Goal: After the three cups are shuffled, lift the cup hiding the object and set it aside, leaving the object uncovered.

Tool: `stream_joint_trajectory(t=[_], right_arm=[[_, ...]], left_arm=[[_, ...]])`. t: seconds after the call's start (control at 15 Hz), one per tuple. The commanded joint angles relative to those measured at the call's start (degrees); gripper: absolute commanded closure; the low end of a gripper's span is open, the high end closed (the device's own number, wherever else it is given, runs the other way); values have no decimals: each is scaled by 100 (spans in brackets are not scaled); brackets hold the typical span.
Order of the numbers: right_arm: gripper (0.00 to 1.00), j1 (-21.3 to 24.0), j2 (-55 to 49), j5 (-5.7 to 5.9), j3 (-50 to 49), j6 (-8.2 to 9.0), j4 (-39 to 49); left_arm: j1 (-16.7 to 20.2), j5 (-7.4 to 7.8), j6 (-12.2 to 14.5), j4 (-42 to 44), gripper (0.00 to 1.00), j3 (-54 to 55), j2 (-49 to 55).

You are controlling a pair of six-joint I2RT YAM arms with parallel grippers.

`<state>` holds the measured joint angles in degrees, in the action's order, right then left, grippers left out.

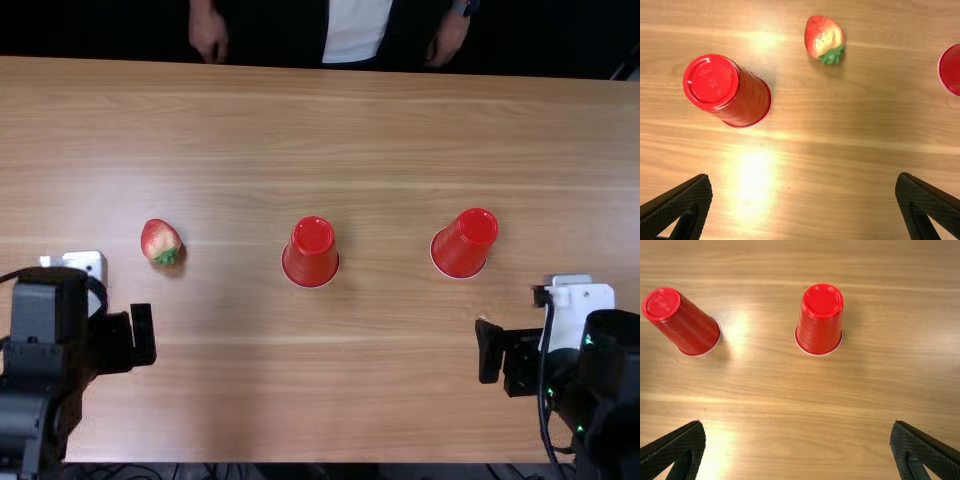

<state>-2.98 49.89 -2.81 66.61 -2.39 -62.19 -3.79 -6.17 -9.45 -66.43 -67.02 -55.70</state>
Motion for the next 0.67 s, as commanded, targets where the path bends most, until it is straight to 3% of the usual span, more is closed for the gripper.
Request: stream_joint_trajectory(t=[0.0,0.27,0.6], right_arm=[[0,-44,-146,-25,-280,60,12],[0,-44,-1561,-4,-1326,39,824],[0,0,-3662,17,-2759,39,1172]], left_arm=[[-16,27,-67,136,0,357,543],[441,37,-78,864,0,1772,2169],[450,6,-88,1876,0,3530,4480]])
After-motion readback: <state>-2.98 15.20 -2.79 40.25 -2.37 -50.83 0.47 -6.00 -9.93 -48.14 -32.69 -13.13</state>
